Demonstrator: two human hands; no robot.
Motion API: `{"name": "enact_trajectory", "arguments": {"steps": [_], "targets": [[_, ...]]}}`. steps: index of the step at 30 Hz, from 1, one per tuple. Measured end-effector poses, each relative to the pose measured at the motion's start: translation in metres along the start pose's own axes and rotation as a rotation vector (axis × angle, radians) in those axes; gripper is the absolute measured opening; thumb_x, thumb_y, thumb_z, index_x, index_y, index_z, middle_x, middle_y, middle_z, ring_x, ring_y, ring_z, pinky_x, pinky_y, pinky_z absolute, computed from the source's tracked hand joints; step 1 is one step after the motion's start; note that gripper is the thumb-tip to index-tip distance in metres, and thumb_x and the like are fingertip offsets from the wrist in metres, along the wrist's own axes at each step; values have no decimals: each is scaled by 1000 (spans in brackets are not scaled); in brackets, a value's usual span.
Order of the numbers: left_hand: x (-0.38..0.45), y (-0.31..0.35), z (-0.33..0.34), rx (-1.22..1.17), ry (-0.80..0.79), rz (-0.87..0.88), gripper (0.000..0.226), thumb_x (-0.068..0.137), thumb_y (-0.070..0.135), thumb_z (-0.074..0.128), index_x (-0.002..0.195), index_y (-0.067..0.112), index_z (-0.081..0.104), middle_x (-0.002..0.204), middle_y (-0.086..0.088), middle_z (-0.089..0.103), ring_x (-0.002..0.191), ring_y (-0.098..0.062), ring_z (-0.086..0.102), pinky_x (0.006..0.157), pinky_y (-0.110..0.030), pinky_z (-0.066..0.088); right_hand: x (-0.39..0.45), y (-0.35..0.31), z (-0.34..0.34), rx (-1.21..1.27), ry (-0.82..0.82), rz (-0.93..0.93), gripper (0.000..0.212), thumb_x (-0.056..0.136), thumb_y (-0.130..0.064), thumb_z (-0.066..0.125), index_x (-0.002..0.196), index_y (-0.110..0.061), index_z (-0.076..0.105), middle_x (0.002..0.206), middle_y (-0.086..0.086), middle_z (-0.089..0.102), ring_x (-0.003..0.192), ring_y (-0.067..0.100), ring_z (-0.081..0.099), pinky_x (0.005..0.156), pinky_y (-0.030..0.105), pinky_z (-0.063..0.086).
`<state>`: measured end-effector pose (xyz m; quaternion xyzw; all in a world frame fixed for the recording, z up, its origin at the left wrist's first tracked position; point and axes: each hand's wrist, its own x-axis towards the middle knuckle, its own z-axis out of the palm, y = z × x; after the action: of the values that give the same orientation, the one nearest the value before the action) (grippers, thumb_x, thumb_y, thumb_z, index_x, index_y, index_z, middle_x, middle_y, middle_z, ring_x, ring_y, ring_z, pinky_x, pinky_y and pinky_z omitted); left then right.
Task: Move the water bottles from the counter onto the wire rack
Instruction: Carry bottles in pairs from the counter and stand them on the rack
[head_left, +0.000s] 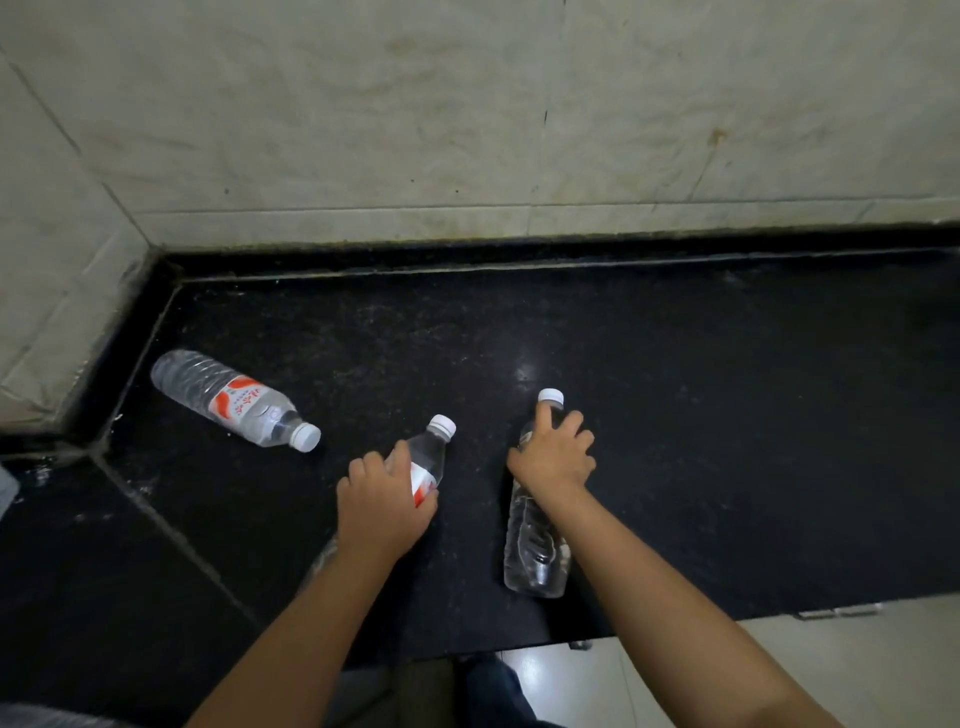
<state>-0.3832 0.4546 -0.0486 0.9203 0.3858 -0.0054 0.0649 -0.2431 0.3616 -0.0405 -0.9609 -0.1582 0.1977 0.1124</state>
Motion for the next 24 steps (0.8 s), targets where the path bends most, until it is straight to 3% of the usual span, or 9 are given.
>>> {"name": "enact_trajectory", "arguments": {"steps": [3,6,9,11,14,15,18,21,24], "targets": [[1,5,-3,22,-18,-15,63,82,40,59,132,6,42,114,-20,56,101,-32,53,82,-39,47,-3,3,-3,44,12,-23,64,85,-27,55,138,-18,19,138,16,22,122,36,30,97,46,38],[-3,8,-6,52,27,16,65,78,39,68,128,4,46,109,-19,57,97,-31,56,77,-39,49,-15,10,-6,74,16,-69,66,85,-24,56,139,-17,19,137,16,23,122,36,30,97,46,38],[-13,14,-16,60,-16,27,62,88,40,54,135,7,32,121,-15,49,109,-26,48,89,-35,45,-34,23,-17,108,97,-160,68,87,-25,56,142,-17,16,140,18,20,121,36,31,96,46,39],[-23,23,-29,38,6,43,61,84,37,60,129,1,38,114,-19,53,102,-30,52,82,-37,48,-51,37,-30,137,190,-219,69,90,-26,54,144,-17,12,144,19,14,122,36,30,99,45,39],[-34,46,-39,-49,75,134,62,62,25,84,103,-12,54,84,-28,61,73,-42,60,57,-43,53,-70,65,-54,159,357,-247,68,92,-26,50,146,-13,10,147,23,10,122,38,28,101,43,35],[-36,57,-43,-121,73,144,61,65,23,82,104,-14,53,87,-30,60,76,-45,59,60,-45,53,-76,75,-62,155,408,-252,67,91,-25,52,145,-11,14,146,26,13,120,41,30,100,45,36],[-44,101,-68,-264,99,167,59,82,29,65,119,-11,43,112,-28,52,104,-41,48,86,-47,44,-88,111,-89,106,599,-316,73,72,-15,75,133,-4,38,124,39,42,95,52,51,77,52,50],[-54,153,-83,-341,164,285,58,76,23,73,110,-16,48,102,-33,54,95,-46,51,79,-49,45,-97,155,-121,36,666,-310,79,58,-17,85,121,-6,39,106,38,55,74,49,59,59,48,54],[-65,216,-101,-449,218,364,60,79,23,70,117,-17,43,109,-32,51,101,-44,45,83,-48,42,-105,205,-157,-26,763,-307,65,67,-29,70,120,-7,40,104,34,56,72,45,61,56,44,55]]}}
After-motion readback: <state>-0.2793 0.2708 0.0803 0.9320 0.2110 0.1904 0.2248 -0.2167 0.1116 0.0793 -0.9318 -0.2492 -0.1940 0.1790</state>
